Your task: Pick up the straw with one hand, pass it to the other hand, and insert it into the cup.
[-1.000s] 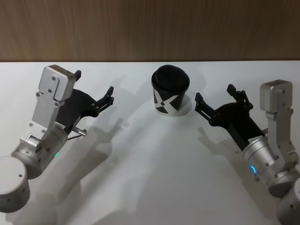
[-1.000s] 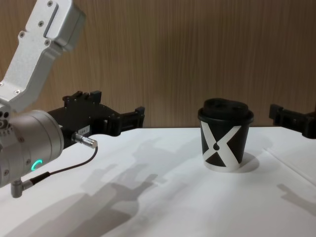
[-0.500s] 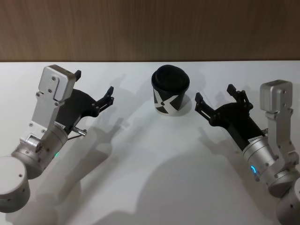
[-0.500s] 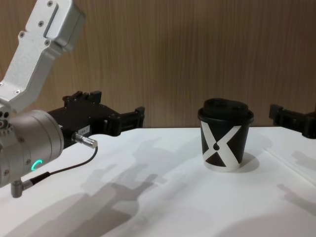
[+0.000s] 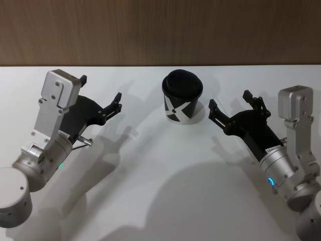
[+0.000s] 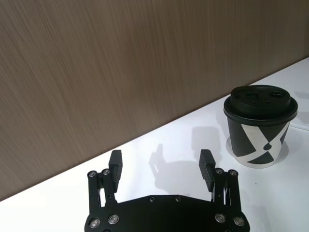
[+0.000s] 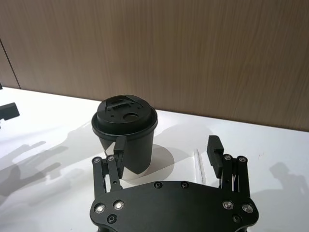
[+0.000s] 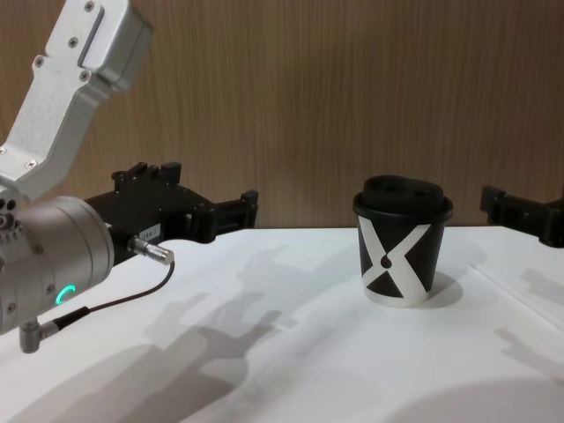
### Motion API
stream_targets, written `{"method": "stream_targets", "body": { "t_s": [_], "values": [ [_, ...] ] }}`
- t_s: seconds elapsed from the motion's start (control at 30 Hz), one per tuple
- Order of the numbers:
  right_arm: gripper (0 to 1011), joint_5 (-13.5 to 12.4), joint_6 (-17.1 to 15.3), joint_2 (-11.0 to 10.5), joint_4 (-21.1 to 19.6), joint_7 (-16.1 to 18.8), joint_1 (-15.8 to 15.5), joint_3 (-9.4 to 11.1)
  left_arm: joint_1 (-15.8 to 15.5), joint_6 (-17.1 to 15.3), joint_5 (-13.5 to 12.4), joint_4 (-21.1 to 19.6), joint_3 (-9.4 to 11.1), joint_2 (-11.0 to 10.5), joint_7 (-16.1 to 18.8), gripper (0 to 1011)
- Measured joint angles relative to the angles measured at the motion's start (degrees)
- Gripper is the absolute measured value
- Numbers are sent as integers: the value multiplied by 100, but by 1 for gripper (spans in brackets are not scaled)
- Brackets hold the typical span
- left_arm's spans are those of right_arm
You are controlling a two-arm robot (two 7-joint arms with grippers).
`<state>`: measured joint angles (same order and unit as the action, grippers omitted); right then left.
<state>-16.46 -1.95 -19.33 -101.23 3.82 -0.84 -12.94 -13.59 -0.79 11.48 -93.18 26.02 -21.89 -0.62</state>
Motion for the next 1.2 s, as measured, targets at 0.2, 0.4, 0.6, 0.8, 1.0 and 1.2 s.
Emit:
{"method": "stream_targets", "body": {
  "t_s": [0.2, 0.4, 0.6, 0.8, 1.0, 1.2],
  "values": [
    [1001, 0, 0, 0, 0, 0, 0, 0, 0, 0, 0, 0, 0, 0, 0, 1000],
    [1001, 0, 0, 0, 0, 0, 0, 0, 0, 0, 0, 0, 0, 0, 0, 1000],
    [1001, 0, 0, 0, 0, 0, 0, 0, 0, 0, -1, 0, 0, 0, 0, 1000],
    [1001, 0, 0, 0, 0, 0, 0, 0, 0, 0, -1, 0, 0, 0, 0, 1000],
    [1001, 0, 0, 0, 0, 0, 0, 0, 0, 0, 0, 0, 0, 0, 0, 1000],
    [1001, 0, 0, 0, 0, 0, 0, 0, 0, 0, 0, 0, 0, 0, 0, 1000]
  ]
}}
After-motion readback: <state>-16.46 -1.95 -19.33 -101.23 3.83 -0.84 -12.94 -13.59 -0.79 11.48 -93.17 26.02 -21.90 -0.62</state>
